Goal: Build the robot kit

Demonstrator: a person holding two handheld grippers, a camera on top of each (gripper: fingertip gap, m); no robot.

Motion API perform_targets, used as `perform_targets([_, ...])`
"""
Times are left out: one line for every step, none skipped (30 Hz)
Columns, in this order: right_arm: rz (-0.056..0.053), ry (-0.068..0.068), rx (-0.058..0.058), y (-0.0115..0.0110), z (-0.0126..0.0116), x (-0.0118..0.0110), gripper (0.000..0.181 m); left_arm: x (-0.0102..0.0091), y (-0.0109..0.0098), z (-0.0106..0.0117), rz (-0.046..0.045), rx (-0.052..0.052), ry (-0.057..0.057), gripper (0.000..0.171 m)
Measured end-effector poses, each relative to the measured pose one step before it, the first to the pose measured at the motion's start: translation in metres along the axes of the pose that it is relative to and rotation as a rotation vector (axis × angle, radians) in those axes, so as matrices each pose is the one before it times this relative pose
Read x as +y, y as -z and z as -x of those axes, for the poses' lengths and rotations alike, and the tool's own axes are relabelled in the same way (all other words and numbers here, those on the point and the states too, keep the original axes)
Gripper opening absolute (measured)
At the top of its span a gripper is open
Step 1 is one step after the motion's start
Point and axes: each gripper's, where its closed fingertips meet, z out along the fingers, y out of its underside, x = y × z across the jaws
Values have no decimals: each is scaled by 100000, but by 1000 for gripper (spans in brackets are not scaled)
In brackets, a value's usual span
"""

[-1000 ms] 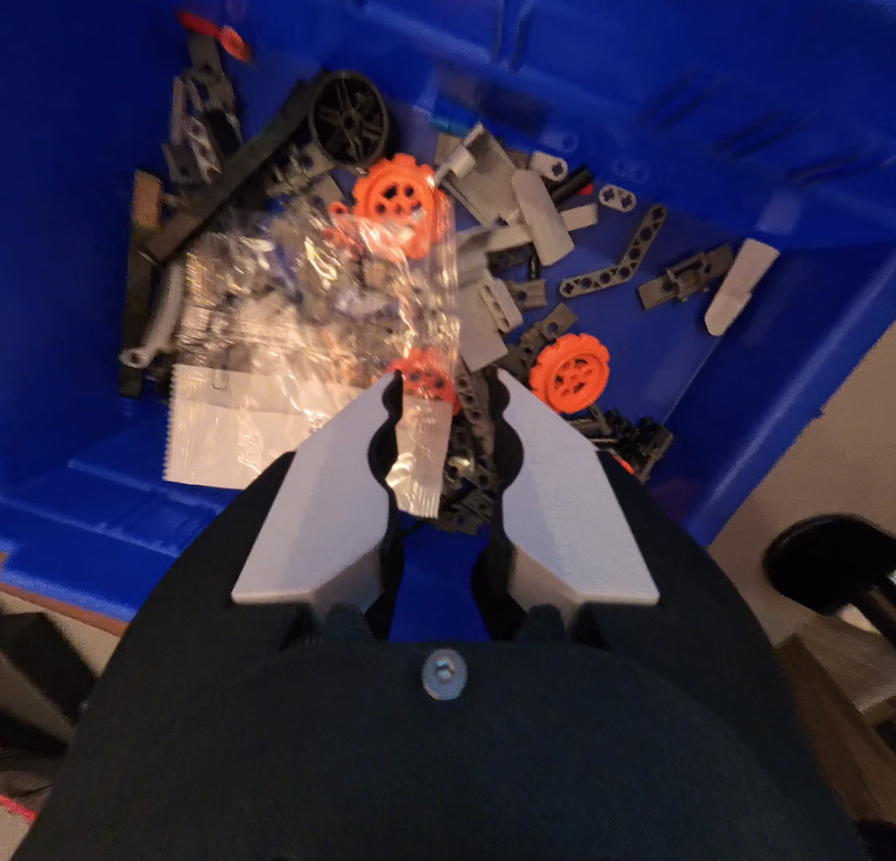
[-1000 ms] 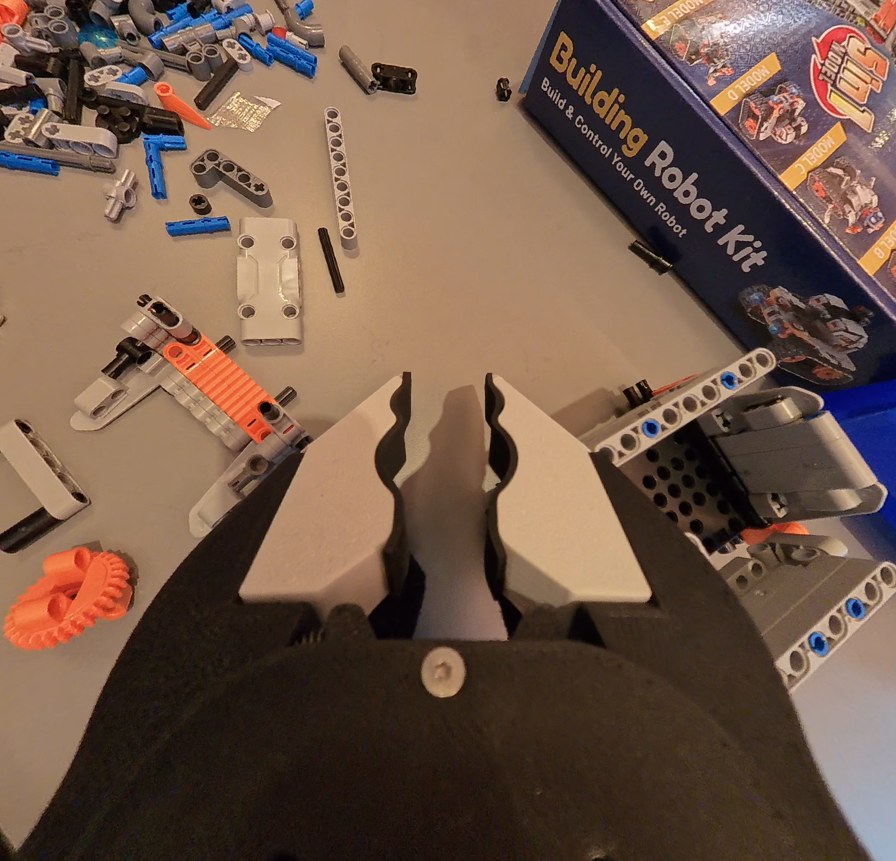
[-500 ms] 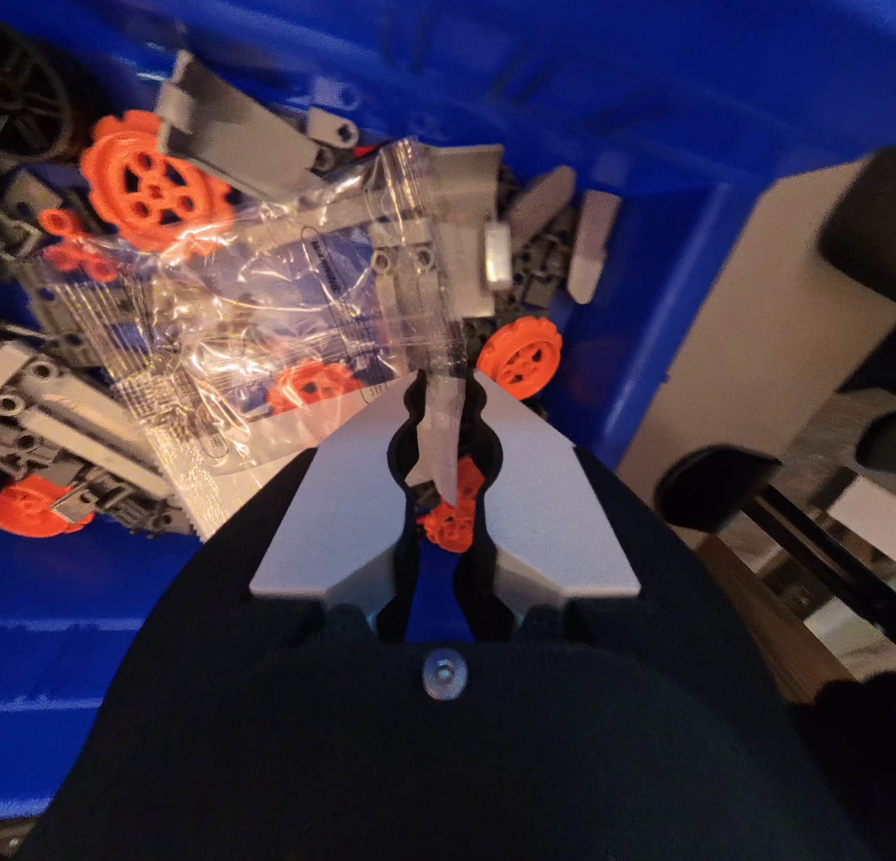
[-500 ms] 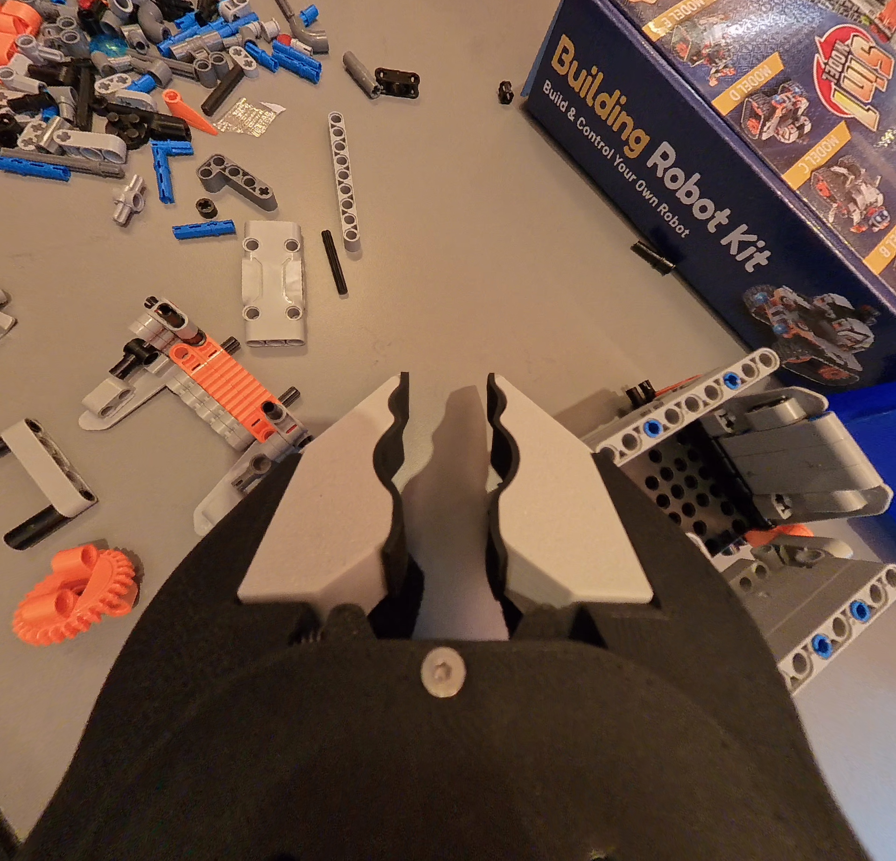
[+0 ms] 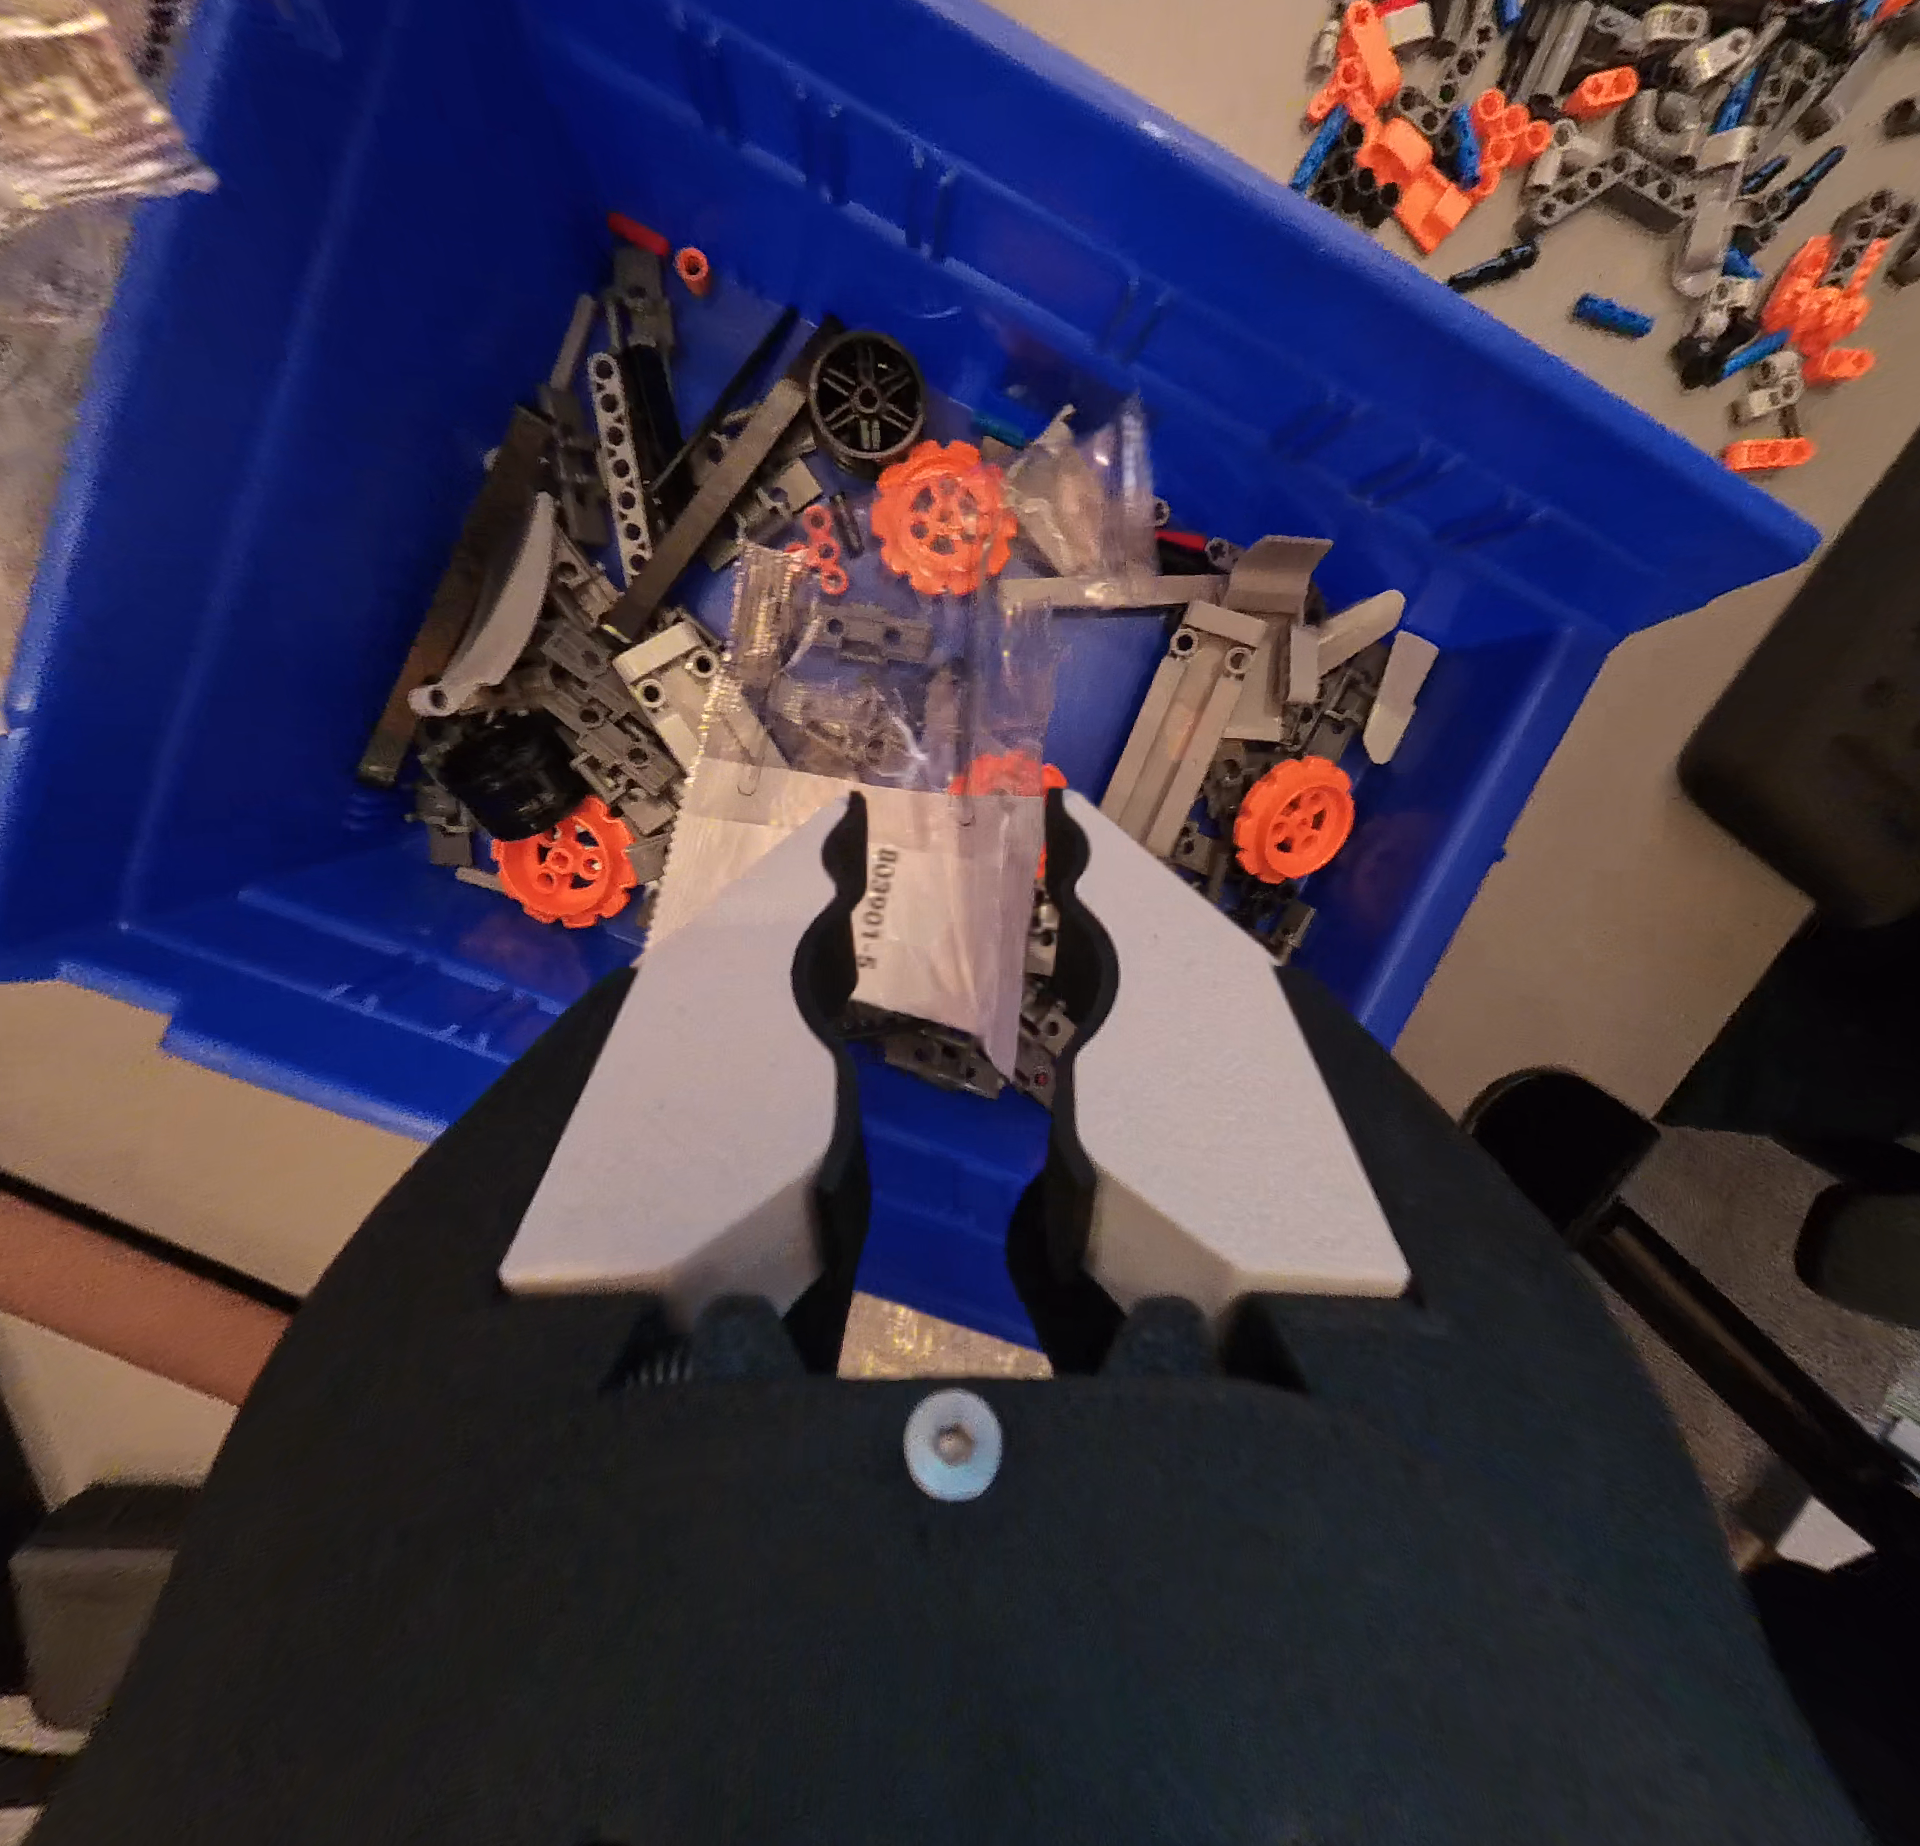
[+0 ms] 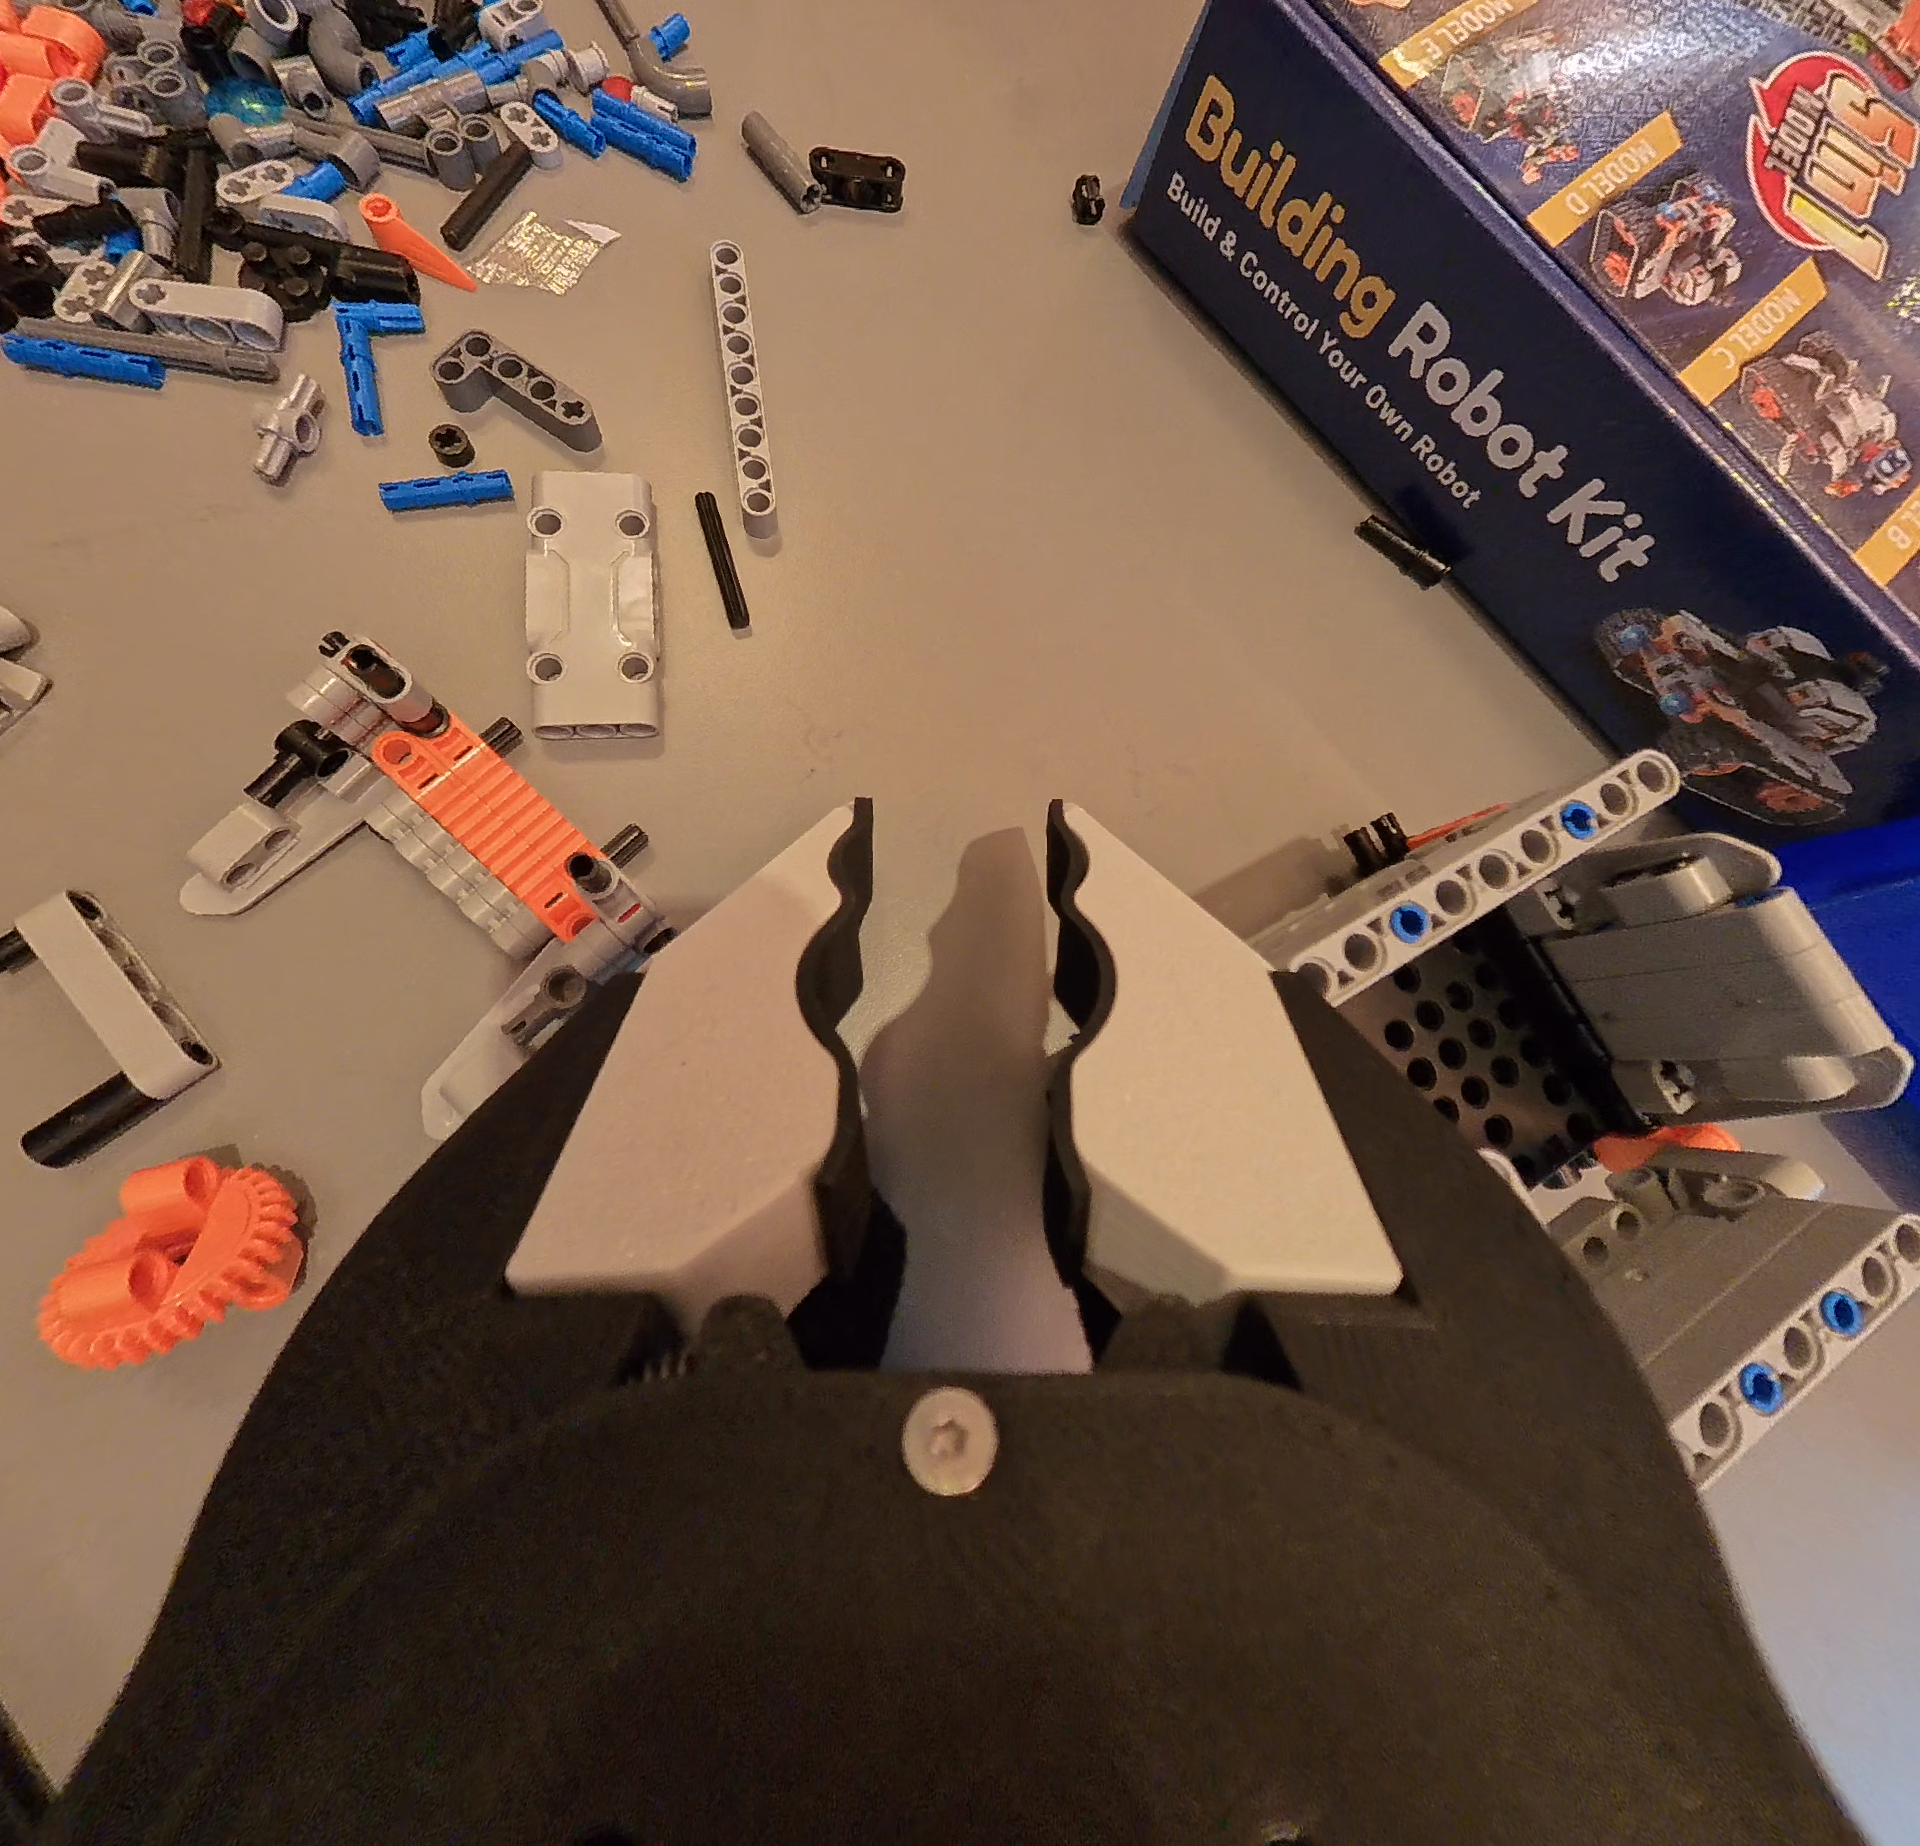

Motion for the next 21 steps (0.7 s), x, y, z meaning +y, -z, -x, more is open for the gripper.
perform_targets([-22, -7, -34, -2, 5, -3, 32, -1, -15, 190, -134, -612, -263, 34])
perform_targets([-20, -17, -16, -1, 3, -3, 32, -61, -69, -87, -577, 1085, 26, 33])
perform_targets([-11, -42, -39, 1, -5, 3, 32, 75, -194, -134, 315, 1039, -273, 29])
perform_targets([9, 4, 14, 1, -2, 1, 32, 242, -386, -233, 1704, 843, -771, 23])
perform_targets([16, 7, 20, -5, 1, -4, 32, 275, -580, -555, 2244, 2005, -1490, 16])
perform_targets([37, -4, -27, 3, 4, 5, 32, 336, -706, -728, 2981, 2312, -2306, 5])
perform_targets([44, -11, -15, 3, 3, 6, 32, 460, -757, -782, 3850, 1802, -3567, 0])
perform_targets([-32, -5, -6, 8, 6, 4, 32, 559, -698, -917, 4346, 1690, -4092, 0])
perform_targets([63, -9, 16, 10, -6, 16, 32, 447, -556, -896, 3593, 1336, -3218, 0])
perform_targets([6, -35, -22, 13, 0, 0, 32, 147, -381, -858, 1690, 1390, -2104, 0])
perform_targets([-90, -27, -102, 0, 12, -6, 32, -43, -196, -940, 268, 2308, -1217, 0])
perform_targets([28, 4, -71, -2, 1, 2, 32, -30, -33, -864, 60, 1978, -1178, 0])
perform_targets([3, 29, -52, 0, 5, 0, 32, -65, 77, -988, -408, 2896, -1347, 0])
perform_targets([-43, 8, -74, 14, 13, -5, 32, -31, 110, -1322, -434, 5270, -1352, 0])
perform_targets([-2, -1, -100, 0, 14, 0, 32, 63, 83, -1165, 22, 4594, -1587, 0])
perform_targets([29, 52, -91, 0, 22, -1, 32, 52, 109, -549, -56, 1565, -938, 2])
perform_targets([62, 39, -57, 8, 14, 11, 32, 3, 178, -180, -474, 701, 1004, 7])
perform_targets([32, 34, -59, 10, 24, 8, 32, 1, 278, 252, -710, -1141, 1988, 14])
perform_targets([73, 62, -20, 6, 18, 21, 33, -27, 357, 289, -1361, -1040, 2166, 21])
perform_targets([40, 4, -35, 20, 8, 7, 33, -15, 369, 162, -1507, -217, 1951, 31])
perform_targets([-87, -76, -105, 6, 12, 1, 33, -9, 377, 58, -1582, 110, 1180, 41])
